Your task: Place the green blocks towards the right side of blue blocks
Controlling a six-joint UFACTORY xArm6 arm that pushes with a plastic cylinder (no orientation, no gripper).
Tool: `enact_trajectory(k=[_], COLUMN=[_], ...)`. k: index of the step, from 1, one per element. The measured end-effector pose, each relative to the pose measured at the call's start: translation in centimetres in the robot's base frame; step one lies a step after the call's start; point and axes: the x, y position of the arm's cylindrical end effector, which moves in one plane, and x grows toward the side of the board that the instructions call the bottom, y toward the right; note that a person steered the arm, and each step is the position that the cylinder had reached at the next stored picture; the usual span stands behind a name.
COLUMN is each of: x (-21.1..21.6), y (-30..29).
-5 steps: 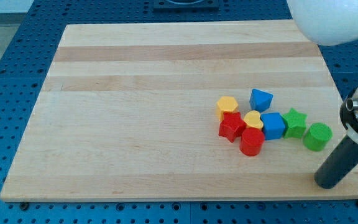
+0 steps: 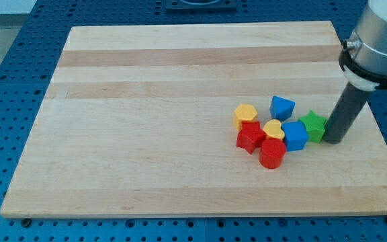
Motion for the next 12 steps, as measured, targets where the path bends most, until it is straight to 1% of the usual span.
enact_trajectory(k=[1,2,4,5,7,8,9,10,11,12], x=[-1.7,-2.1,8.0,6.8,-0.2,-0.2,0.2,-0.6,-2.6,-2.6], y=[-0.2,-0.3,-0.3,1.6,0.8,0.8,4.0,7.0,5.6,5.5])
